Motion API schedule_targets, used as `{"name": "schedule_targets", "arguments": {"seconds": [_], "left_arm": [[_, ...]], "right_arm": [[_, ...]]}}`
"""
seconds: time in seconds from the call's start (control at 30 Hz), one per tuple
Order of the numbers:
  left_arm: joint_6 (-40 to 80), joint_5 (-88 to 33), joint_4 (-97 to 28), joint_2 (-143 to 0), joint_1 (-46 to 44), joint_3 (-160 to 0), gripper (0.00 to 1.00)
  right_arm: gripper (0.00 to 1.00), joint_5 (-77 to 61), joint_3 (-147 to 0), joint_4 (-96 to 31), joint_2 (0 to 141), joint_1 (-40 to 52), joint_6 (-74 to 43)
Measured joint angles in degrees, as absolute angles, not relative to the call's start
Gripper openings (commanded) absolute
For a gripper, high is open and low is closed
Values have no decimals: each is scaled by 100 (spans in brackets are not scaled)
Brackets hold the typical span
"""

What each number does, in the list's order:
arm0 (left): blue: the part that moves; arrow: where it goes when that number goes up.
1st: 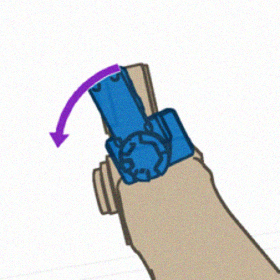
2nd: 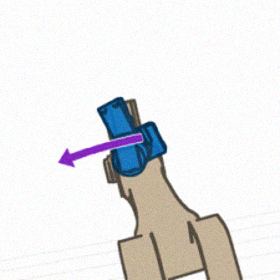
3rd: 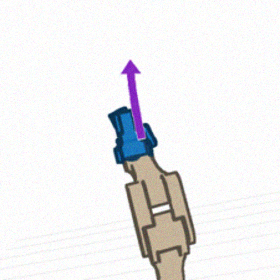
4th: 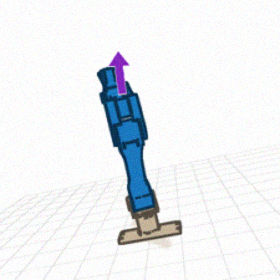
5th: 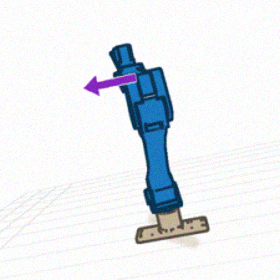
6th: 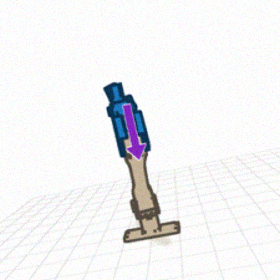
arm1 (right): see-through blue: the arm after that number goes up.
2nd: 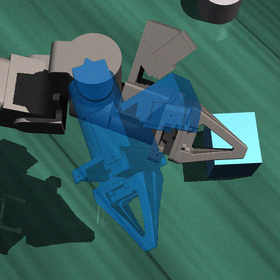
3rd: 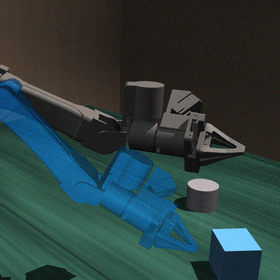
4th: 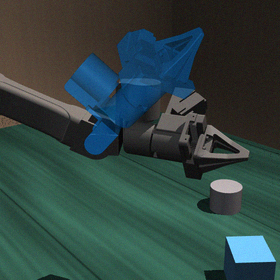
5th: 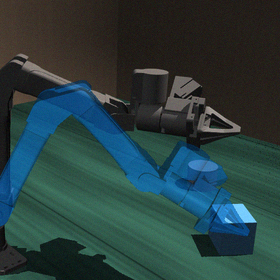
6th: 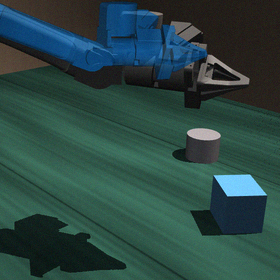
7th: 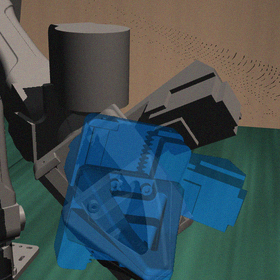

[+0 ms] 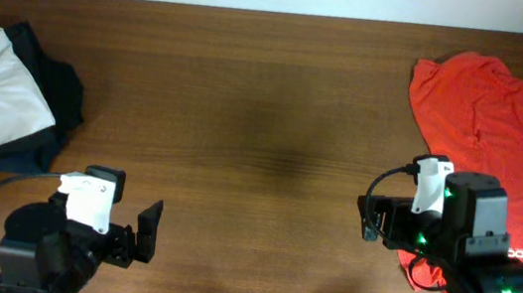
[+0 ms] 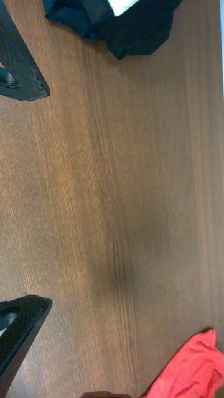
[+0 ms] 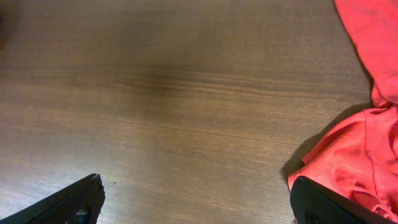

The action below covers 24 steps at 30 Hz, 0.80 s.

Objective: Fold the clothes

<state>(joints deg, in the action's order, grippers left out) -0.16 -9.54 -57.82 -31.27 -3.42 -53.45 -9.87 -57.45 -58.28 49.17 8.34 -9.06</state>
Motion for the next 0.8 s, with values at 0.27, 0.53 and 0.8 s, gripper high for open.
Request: {"name": "schedule_targets", "arguments": {"seconds": [0.27,0.53,0.8], "left_arm": [[-16,-954,-5782,-3100,-342,-5345,99],[-16,-954,-5782,-3100,-342,-5345,99],[-16,-954,-5789,-3094,-342,-5330,99]], "right_arm": [[99,-923,-5706,-5828,5059,832,-908],[99,-672,-5682,-5789,5398,834,-871],[99,-191,-3691,-3426,3037,569,-403]]}}
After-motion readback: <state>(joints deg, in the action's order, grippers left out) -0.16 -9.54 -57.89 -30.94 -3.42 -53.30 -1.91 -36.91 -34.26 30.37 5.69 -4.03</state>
